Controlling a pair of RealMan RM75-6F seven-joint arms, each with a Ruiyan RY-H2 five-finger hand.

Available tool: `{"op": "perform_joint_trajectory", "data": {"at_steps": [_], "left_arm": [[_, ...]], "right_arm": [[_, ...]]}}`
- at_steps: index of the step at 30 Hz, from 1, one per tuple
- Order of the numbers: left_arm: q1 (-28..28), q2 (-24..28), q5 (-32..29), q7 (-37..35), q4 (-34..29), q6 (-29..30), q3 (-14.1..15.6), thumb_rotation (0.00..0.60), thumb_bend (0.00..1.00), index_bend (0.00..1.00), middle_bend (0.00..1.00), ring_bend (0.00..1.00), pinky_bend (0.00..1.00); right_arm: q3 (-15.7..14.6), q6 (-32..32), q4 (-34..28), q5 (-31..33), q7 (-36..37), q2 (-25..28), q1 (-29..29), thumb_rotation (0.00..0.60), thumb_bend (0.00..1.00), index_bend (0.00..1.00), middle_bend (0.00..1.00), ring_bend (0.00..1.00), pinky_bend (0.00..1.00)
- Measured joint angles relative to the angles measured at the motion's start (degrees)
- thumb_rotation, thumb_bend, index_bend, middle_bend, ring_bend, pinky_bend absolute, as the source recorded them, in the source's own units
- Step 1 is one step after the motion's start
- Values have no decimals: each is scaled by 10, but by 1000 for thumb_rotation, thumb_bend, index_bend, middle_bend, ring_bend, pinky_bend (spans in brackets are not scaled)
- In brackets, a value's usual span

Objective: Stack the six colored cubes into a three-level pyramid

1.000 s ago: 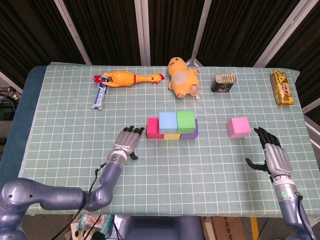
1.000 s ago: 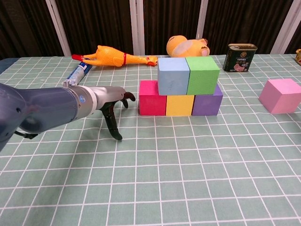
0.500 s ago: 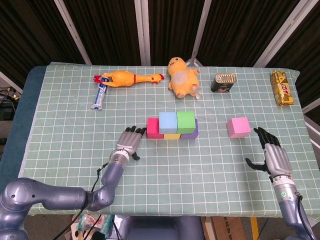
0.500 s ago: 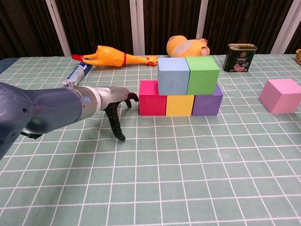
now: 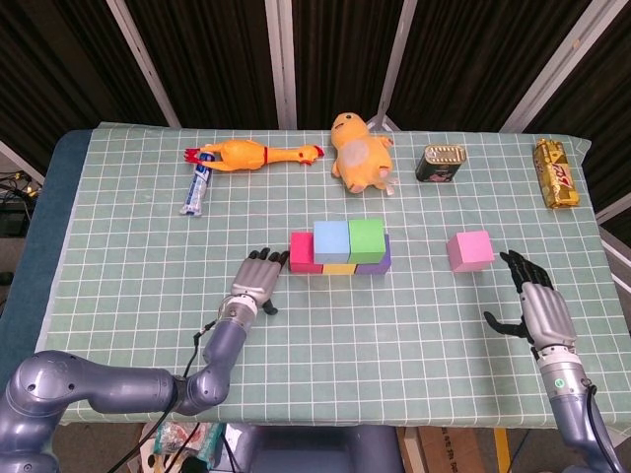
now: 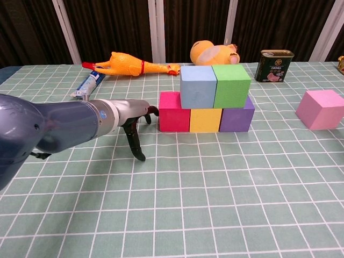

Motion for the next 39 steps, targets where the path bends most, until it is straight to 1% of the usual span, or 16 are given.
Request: {"op": "perform_joint_trajectory", "data": {"at_steps": [29, 39], "left_arm": [[-7, -12, -1, 4, 13, -1, -9, 600, 167, 10, 95, 47, 98], [0, 0, 1, 3, -2, 4, -6, 600, 168, 10, 97, 47, 98]], "right_arm": [[2, 2, 1, 2, 2, 1, 0, 600, 309, 0, 0, 0, 0], [0, 1, 0, 0, 0, 1, 0, 600, 308, 0, 0, 0, 0]]}}
